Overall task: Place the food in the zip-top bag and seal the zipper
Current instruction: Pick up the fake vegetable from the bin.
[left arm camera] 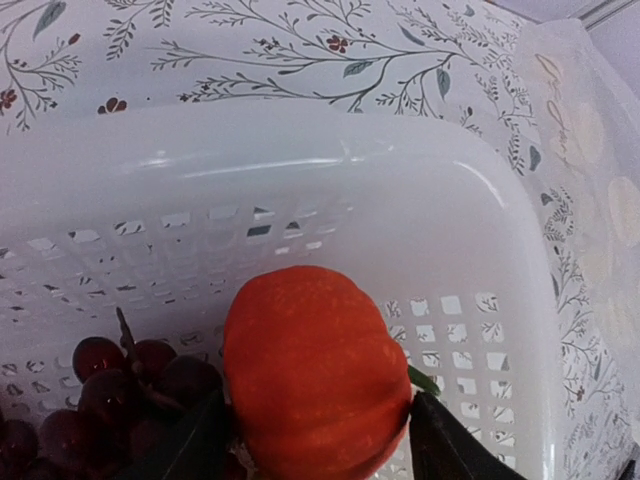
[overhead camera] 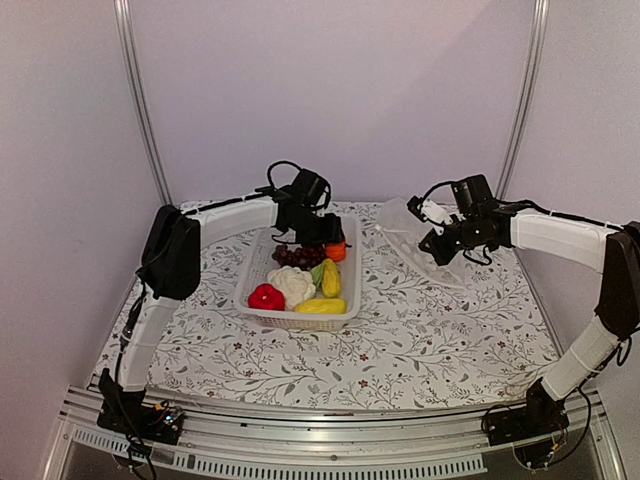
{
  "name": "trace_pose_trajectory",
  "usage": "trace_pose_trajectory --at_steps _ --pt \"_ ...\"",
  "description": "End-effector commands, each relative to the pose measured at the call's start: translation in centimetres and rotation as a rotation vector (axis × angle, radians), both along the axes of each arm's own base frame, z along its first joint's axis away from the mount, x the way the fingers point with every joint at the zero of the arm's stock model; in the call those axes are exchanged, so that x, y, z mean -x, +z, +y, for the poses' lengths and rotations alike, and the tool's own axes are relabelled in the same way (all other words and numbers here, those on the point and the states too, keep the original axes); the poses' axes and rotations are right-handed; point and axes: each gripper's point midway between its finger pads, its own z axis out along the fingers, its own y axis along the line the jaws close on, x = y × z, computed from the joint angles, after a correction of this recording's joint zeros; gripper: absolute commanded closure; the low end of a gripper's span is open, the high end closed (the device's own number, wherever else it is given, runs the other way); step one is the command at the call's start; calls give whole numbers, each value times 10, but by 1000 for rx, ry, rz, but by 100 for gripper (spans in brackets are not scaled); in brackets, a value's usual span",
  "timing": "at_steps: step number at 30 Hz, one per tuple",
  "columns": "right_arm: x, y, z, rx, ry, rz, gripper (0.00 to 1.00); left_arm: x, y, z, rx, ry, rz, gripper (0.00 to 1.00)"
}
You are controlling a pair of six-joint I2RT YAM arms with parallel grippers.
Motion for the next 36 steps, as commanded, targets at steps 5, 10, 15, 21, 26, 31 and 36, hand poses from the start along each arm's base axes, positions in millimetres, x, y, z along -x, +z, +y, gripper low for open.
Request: trace_pose_trajectory --at_steps 5,10,15,21,26,31,36 --pt "0 -7 -1 15 0 3 100 1 -27 -7 -48 -33 33 40" --pt "1 -9 -2 19 -2 7 100 1 -25 -3 -68 -40 23 48" --pt "0 -12 -2 20 -2 12 100 1 -9 1 -69 -37 -3 69" --pt "0 -14 -2 25 -3 16 100 11 21 2 -16 -45 -45 77" --pt "0 -17 -2 28 -5 22 100 30 59 6 36 -29 -119 77" --pt "-2 -20 -3 39 -12 26 100 55 103 4 114 -49 -215 77" --pt "-6 -8 -5 27 -35 -1 100 90 133 2 152 -90 -277 77"
